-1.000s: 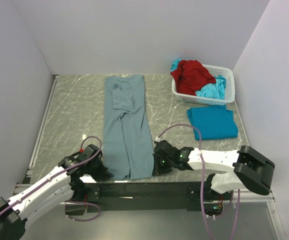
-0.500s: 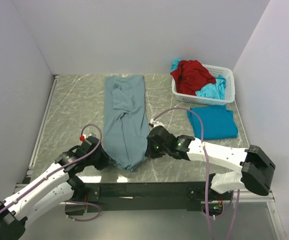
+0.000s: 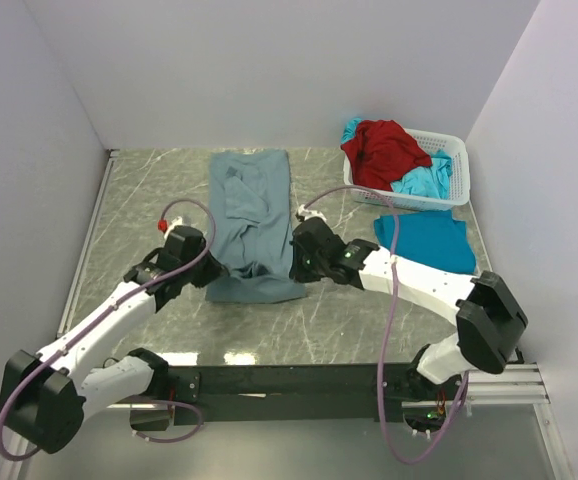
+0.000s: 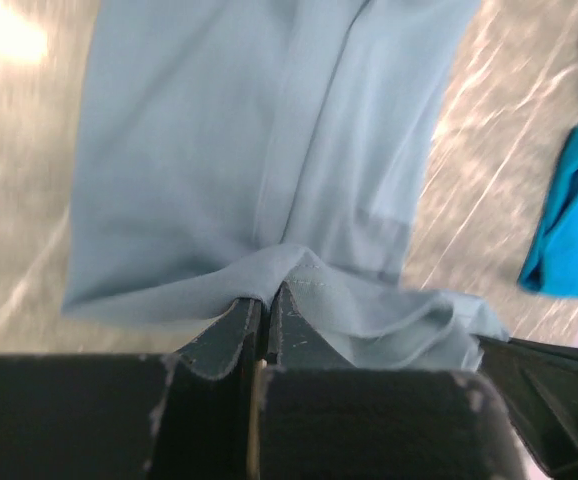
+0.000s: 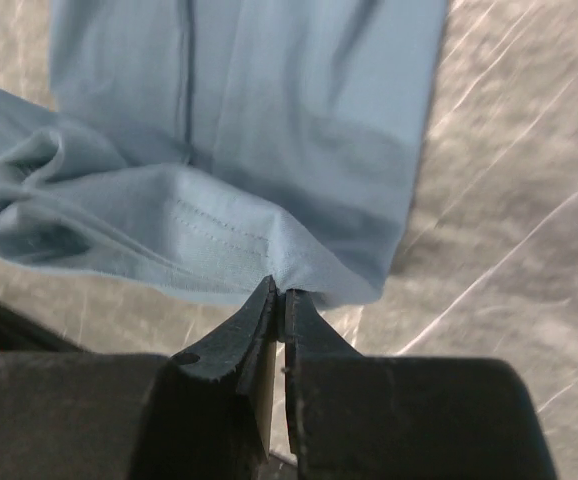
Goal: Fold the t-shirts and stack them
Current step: Fold the tshirt
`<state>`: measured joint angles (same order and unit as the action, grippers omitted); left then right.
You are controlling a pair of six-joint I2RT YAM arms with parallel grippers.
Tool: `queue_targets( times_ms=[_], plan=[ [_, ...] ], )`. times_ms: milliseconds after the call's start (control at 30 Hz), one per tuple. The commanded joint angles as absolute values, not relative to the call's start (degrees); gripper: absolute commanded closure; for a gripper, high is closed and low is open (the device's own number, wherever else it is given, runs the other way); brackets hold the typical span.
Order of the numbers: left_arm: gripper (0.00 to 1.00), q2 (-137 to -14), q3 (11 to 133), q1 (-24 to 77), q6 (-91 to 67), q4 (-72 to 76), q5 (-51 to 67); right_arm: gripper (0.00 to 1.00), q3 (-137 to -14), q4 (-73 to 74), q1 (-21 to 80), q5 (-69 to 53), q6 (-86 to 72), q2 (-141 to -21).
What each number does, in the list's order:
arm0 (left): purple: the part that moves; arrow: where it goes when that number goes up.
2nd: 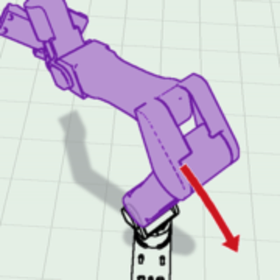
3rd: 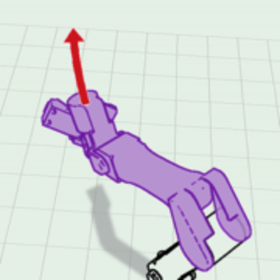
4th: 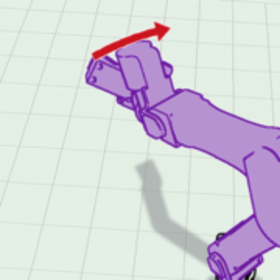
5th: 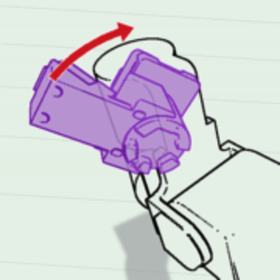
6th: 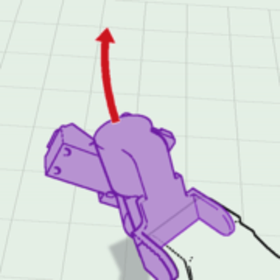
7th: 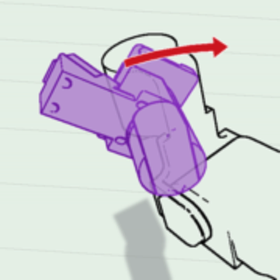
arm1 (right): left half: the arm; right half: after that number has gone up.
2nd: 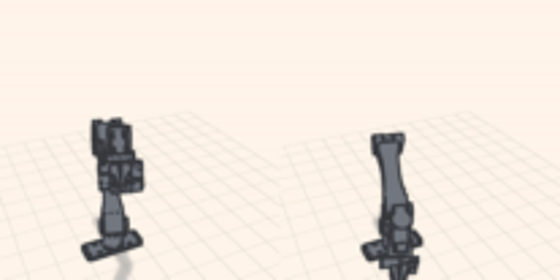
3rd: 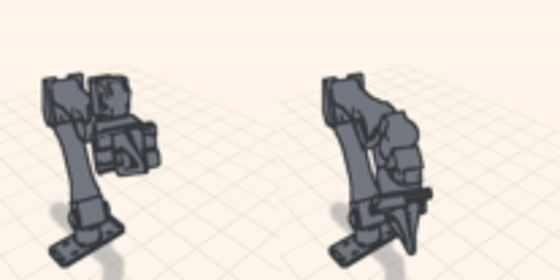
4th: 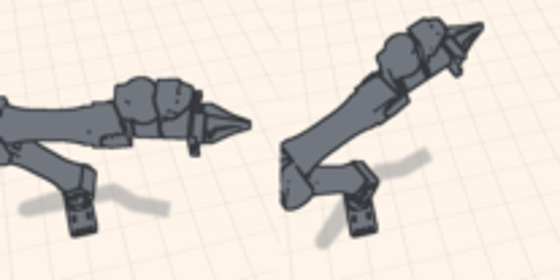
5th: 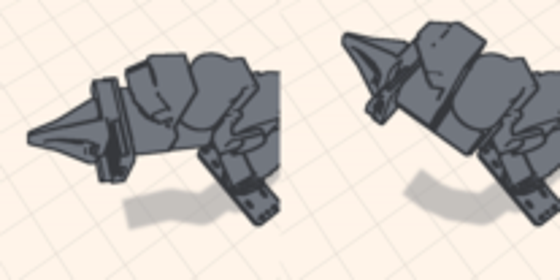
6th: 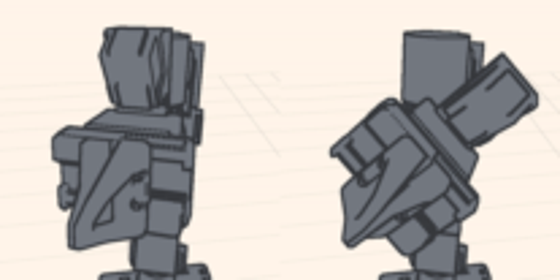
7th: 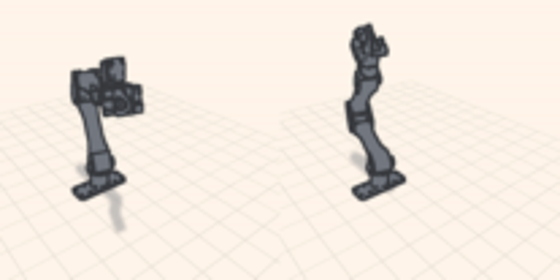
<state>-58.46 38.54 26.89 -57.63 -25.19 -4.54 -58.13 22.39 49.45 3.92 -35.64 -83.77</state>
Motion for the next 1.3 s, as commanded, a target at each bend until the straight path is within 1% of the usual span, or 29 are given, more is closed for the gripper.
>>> queue_targets(
  times_ms=[0, 233, 467, 600, 700, 867, 1267],
  plan=[
    [1.0, -60.7, 41.7, 24.5, -50.3, -13.4, -2.8, 1.0, -62.9, 22.5, 47.0, 5.8, -33.0, -86.6],
    [1.0, -70.6, 47.2, 21.7, -43.8, -8.9, -0.4, 1.0, -69.8, 20.8, 43.7, 5.1, -30.5, -92.4],
    [1.0, -73.6, 47.5, 19.2, -43.0, -3.1, 0.2, 1.0, -75.8, 20.7, 40.4, 3.6, -28.9, -97.9],
    [1.0, -74.5, 48.9, 19.0, -42.6, -3.6, -3.5, 1.0, -78.7, 20.7, 39.0, 2.2, -28.3, -101.2],
    [1.0, -75.9, 49.2, 18.3, -42.7, -3.4, -4.3, 1.0, -79.9, 20.6, 38.4, 1.1, -28.3, -102.5],
    [1.0, -78.8, 49.7, 16.7, -42.5, -1.7, 1.0, 1.0, -80.8, 20.5, 38.1, 0.3, -28.6, -104.1],
    [1.0, -83.1, 50.7, 15.1, -43.5, -2.2, 0.2, 1.0, -83.1, 20.3, 36.8, -1.1, -28.1, -107.8]
  ],
)
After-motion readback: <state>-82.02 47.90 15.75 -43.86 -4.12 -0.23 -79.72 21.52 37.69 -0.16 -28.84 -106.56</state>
